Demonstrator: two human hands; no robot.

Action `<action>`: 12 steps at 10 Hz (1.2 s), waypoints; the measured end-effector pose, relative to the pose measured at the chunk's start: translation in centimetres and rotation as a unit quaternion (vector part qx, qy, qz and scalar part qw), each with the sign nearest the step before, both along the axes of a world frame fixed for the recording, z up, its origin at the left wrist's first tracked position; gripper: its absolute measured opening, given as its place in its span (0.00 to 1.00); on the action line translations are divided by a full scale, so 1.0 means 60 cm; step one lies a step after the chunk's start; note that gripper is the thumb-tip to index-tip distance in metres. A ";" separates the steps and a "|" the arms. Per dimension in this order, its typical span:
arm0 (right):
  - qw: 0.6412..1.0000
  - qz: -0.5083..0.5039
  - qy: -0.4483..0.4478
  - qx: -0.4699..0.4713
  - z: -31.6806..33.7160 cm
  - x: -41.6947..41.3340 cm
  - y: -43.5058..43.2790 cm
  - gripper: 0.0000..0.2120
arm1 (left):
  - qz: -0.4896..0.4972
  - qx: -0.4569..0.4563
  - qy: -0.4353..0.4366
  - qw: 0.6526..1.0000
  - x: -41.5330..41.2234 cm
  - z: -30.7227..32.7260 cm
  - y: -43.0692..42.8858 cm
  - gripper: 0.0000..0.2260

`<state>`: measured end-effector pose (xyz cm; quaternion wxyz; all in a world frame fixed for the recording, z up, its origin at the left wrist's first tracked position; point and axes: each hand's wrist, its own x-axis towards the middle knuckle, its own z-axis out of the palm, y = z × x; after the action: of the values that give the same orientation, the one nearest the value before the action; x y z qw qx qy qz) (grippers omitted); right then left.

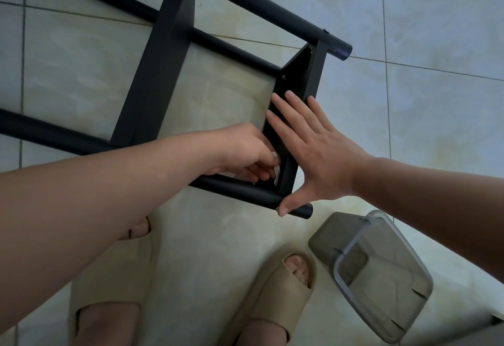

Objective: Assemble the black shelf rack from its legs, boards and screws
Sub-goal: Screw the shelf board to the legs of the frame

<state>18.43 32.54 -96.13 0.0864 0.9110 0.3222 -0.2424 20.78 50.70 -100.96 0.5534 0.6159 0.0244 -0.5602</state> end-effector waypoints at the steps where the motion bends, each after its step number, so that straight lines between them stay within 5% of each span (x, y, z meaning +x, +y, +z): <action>1: 1.000 0.001 0.000 0.000 -0.001 0.000 -0.001 0.71 | 0.007 -0.020 -0.006 1.000 0.001 -0.001 0.000 0.04; 12: 1.000 -0.002 0.004 0.010 -0.002 0.001 -0.001 0.71 | -0.013 0.007 0.044 0.999 0.007 0.002 0.000 0.06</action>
<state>18.47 32.50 -96.26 0.0757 0.9116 0.3228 -0.2430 21.23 50.71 -100.84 0.5400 0.5948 0.0452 -0.5938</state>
